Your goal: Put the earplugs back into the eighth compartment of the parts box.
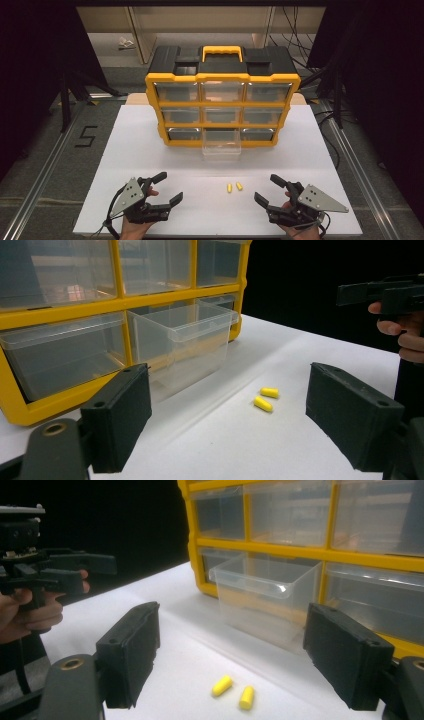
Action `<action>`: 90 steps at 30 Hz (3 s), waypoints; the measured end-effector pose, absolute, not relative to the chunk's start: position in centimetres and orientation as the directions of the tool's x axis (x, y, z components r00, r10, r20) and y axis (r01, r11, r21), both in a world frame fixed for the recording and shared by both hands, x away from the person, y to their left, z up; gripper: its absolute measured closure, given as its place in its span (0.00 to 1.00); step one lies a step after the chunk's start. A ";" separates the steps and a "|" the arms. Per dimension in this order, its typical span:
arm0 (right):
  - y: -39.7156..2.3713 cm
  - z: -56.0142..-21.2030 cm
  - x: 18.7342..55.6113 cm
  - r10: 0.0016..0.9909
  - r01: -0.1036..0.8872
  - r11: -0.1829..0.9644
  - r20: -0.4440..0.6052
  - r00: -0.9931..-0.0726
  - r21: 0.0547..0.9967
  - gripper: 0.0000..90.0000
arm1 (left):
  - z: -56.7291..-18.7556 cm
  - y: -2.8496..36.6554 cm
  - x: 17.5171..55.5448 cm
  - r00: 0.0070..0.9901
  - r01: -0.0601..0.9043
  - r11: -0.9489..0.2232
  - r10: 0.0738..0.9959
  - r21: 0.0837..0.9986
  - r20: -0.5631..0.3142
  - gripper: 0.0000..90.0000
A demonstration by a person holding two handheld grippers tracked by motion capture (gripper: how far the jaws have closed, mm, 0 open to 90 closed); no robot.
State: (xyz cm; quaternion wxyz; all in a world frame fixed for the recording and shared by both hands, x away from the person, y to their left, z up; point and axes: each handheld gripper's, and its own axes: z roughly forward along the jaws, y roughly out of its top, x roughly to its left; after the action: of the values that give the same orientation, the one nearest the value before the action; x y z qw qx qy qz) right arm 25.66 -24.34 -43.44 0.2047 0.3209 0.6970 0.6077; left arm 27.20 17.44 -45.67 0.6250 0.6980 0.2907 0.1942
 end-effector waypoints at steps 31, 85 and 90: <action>-20.6 -43.8 27.8 0.670 0.322 0.348 0.006 -0.742 0.881 0.33 | -45.8 17.4 27.2 0.751 0.160 -0.040 0.653 0.986 -0.095 0.20; -16.8 -47.8 35.0 0.673 0.539 0.610 -0.021 -0.739 0.580 0.86 | -45.7 17.5 27.1 0.750 0.148 -0.041 0.656 0.988 -0.085 0.20; -16.9 -47.6 35.1 0.673 0.531 0.610 -0.030 -0.739 0.588 0.90 | -45.7 17.5 27.1 0.750 0.147 -0.041 0.656 0.988 -0.084 0.21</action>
State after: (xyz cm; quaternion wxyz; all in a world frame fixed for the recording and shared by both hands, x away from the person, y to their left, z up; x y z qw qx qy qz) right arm 35.08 -16.92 -47.59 0.1247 0.3388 0.8884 0.2835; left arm 27.09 17.54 -45.71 0.6287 0.6926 0.2898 0.2025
